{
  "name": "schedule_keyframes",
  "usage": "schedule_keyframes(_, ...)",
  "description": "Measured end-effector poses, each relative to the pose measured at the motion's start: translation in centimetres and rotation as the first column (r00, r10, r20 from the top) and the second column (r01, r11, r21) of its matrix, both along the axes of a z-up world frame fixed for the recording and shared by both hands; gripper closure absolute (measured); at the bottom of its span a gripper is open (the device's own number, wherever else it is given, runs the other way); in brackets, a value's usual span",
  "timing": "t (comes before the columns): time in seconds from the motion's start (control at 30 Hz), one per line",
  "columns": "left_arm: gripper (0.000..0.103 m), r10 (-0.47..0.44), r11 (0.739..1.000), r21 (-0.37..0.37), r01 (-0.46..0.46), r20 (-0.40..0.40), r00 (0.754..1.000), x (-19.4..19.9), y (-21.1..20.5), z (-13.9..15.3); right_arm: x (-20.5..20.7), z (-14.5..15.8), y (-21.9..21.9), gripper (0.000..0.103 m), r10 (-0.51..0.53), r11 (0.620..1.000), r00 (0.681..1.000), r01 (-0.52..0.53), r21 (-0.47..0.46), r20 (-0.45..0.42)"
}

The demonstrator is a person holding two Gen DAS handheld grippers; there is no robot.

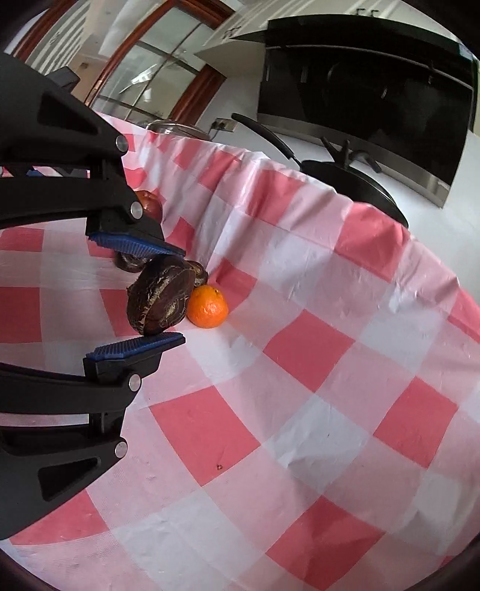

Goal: Organize fruits
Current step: 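Grasp a dark mangosteen with the right tool while the left tool grasps a dark red apple, then carry the mangosteen and red apple in both tools over to the white box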

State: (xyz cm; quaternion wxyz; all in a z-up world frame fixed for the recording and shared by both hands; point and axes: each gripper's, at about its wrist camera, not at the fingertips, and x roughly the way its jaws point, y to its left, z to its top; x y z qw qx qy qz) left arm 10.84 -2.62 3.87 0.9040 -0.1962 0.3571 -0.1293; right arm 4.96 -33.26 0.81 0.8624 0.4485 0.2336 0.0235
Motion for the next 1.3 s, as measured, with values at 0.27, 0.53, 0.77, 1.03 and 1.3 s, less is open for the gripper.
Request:
schedule_keyframes(0.27, 0.004, 0.12, 0.987, -0.096, -0.13, -0.106, 0.987, 4.5, -3.0, -0.2, -0.5, 0.1, -0.6, 0.063, -0.046, 0.999, 0.999, 0.046, 0.017, 0.013)
schedule_keyframes(0.53, 0.014, 0.221, 0.974, 0.008, -0.225, -0.223, 0.949, 9.4, -6.2, -1.2, 0.0, 1.0, 0.8, 0.063, -0.02, 0.997, 1.0, 0.021, -0.07, 0.019)
schedule_keyframes(0.77, 0.048, 0.174, 0.982, 0.101, -0.157, -0.187, 0.967, 9.5, -7.0, -1.1, 0.3, 1.4, 1.6, 0.063, -0.001, 0.992, 1.0, 0.004, -0.128, 0.017)
schedule_keyframes(1.03, 0.048, 0.145, 0.963, 0.24, -0.124, -0.07, 0.987, 2.3, -5.6, 0.7, 0.3, 1.6, 2.1, 0.063, 0.025, 0.985, 0.999, -0.022, -0.168, 0.02)
schedule_keyframes(1.3, 0.048, 0.187, 0.928, 0.339, -0.154, -0.065, 0.98, -4.4, 0.6, 0.0, 0.5, 1.6, 2.2, 0.063, 0.038, 0.984, 0.999, -0.034, -0.174, 0.017)
